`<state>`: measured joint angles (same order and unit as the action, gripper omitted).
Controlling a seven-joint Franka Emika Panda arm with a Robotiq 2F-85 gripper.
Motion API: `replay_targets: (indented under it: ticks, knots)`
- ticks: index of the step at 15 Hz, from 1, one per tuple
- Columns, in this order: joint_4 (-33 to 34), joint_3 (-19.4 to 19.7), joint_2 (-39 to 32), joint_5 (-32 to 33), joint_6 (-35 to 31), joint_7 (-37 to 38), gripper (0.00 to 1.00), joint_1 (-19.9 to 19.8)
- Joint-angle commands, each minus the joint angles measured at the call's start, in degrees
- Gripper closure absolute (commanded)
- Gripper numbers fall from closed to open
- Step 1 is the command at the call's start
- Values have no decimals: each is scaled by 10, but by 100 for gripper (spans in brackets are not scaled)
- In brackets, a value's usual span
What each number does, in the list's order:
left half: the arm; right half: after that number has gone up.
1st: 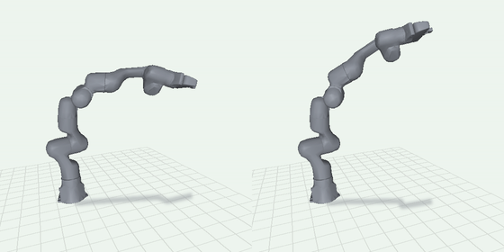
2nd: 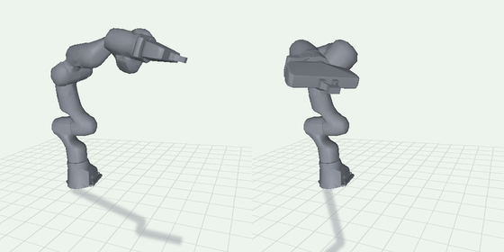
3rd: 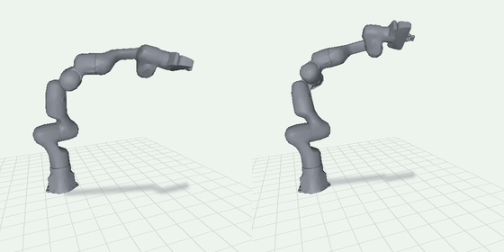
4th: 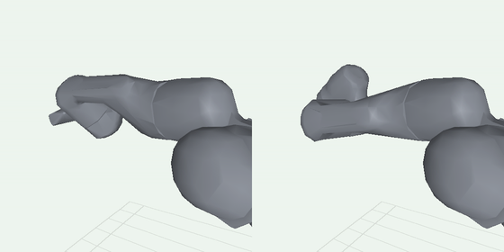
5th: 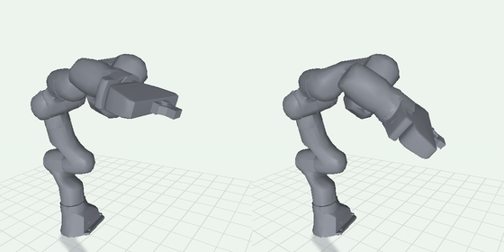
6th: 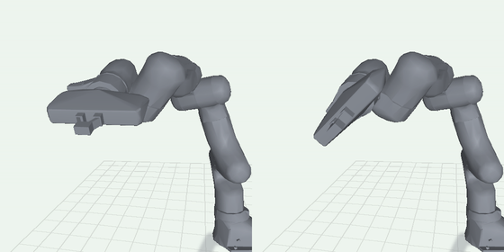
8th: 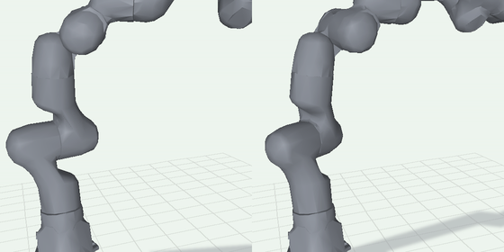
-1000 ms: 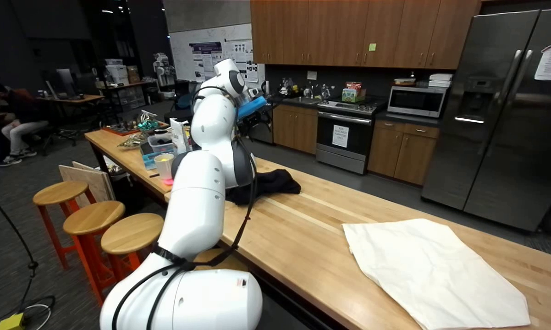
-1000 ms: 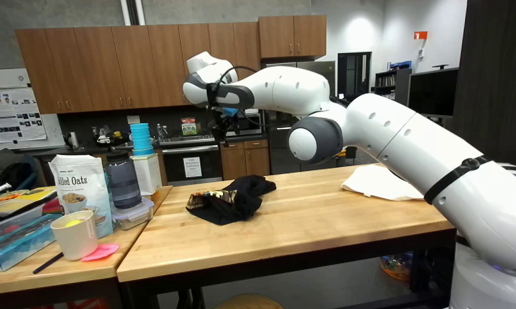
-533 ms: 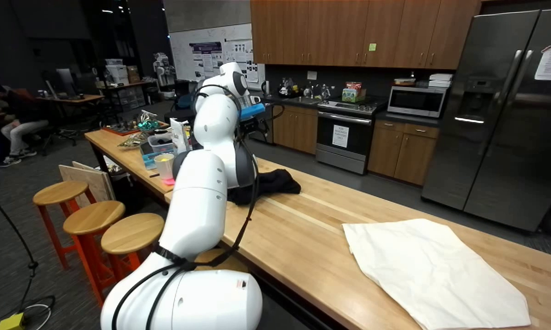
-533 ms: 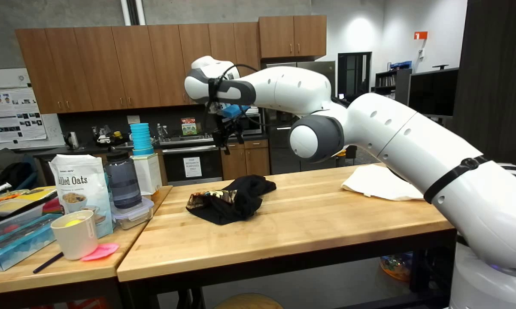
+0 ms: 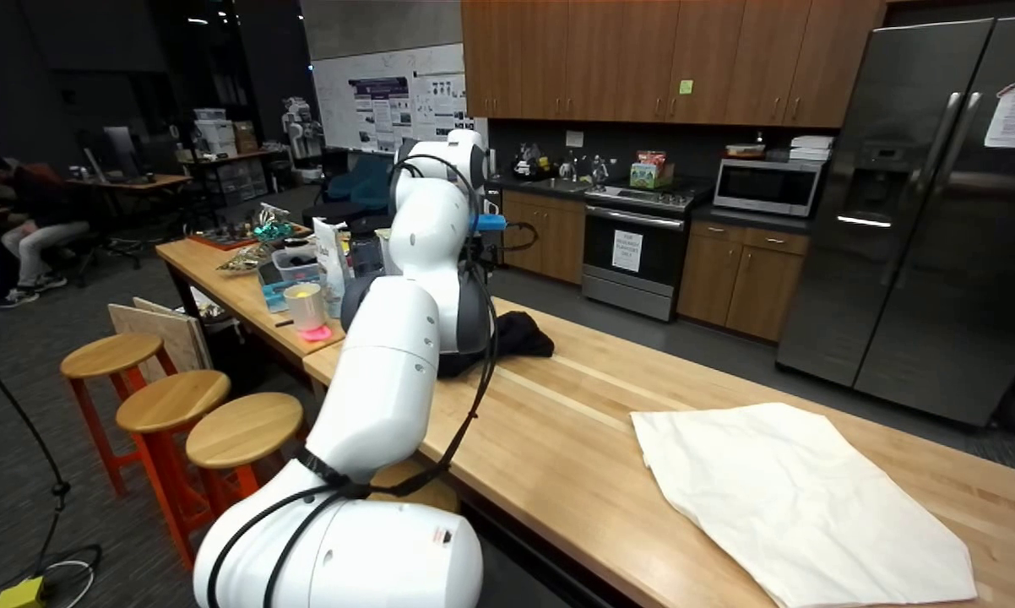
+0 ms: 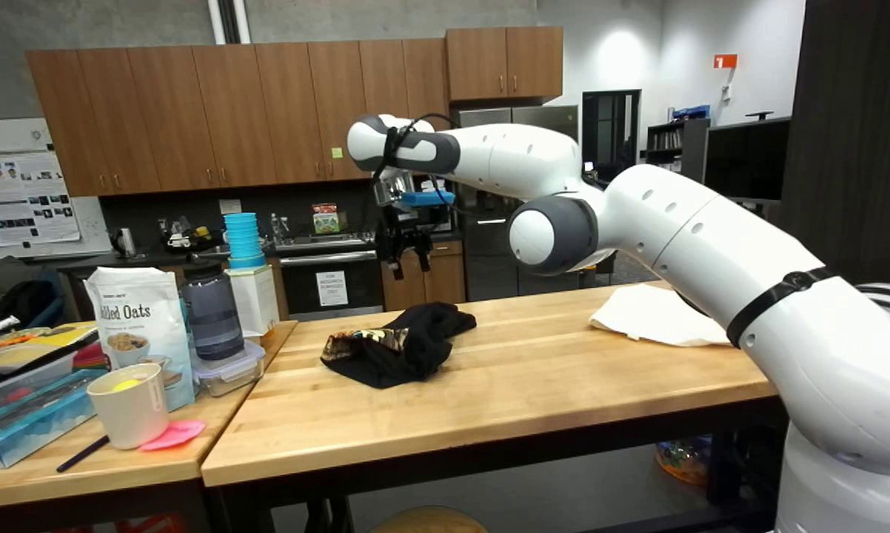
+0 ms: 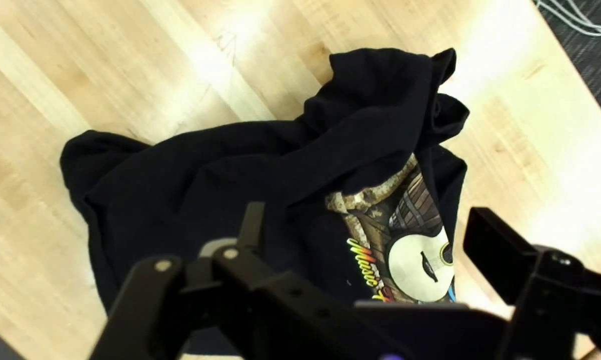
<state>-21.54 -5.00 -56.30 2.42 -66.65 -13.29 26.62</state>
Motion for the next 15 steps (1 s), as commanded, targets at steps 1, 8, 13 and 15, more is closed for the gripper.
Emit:
replay_targets:
  ticks: [1, 8, 13, 15]
  knots:
    - [13, -29, -21, -39, 28, -17, 0, -33]
    - [20, -74, -73, -100, 37, -88, 0, -66]
    - [14, -86, -89, -111, 33, -141, 0, -71]
    - [14, -82, -95, -103, 35, -149, 0, -68]
